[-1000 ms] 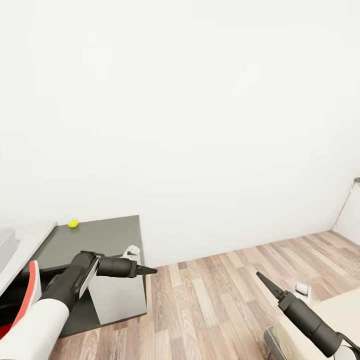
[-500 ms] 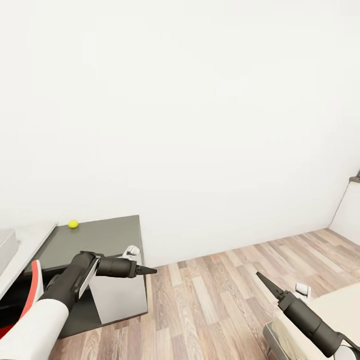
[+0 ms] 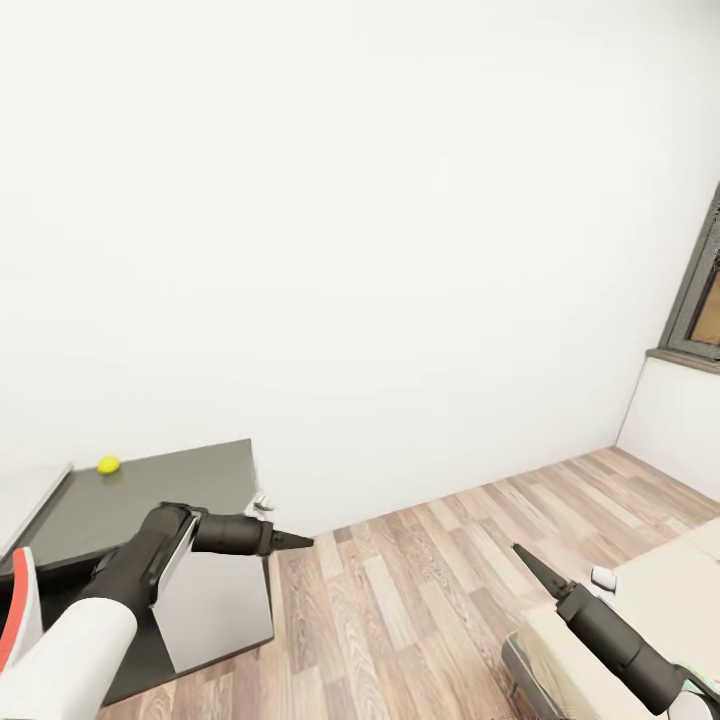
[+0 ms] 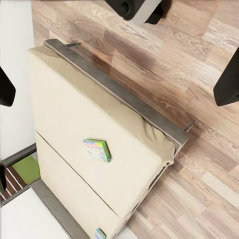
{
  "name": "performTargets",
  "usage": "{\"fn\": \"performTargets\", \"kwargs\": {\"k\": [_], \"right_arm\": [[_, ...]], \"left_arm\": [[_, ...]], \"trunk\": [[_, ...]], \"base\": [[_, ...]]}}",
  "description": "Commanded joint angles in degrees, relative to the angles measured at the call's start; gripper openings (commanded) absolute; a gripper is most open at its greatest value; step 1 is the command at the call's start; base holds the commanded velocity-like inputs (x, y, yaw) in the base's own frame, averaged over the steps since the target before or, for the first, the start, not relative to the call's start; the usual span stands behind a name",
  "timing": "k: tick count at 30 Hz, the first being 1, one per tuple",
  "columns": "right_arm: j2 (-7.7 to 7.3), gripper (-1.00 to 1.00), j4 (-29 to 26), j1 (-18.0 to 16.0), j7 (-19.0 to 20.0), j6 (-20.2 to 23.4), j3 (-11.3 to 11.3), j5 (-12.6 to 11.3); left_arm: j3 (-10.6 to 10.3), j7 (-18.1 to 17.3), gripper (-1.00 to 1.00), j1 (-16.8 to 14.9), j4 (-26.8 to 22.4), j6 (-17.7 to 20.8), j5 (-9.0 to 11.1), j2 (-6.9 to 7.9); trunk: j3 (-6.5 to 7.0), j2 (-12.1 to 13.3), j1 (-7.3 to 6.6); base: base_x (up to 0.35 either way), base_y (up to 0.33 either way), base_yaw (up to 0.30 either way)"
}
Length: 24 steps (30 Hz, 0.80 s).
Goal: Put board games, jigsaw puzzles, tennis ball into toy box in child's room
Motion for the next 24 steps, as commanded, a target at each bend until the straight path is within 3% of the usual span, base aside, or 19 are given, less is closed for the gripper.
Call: {"fn": "performTargets", "kwargs": {"k": [1, 24], "right_arm": [[0.00, 1.00, 0.0, 0.0, 0.0, 0.4, 0.0, -0.3], [0.00, 1.00, 0.0, -0.1, 0.0, 0.4, -0.1, -0.3]], "left_arm": [[0.0, -0.4, 1.00, 0.0, -0.1, 0.6, -0.3, 0.03], [0.0, -0.3, 1.00, 0.0, -0.1, 0.6, -0.3, 0.01]], "trunk": [[-0.06, -0.1, 0.03], [1.41, -0.1, 0.03]], "base": [[0.000, 0.052, -0.219], [0.000, 0.142, -0.220]]}}
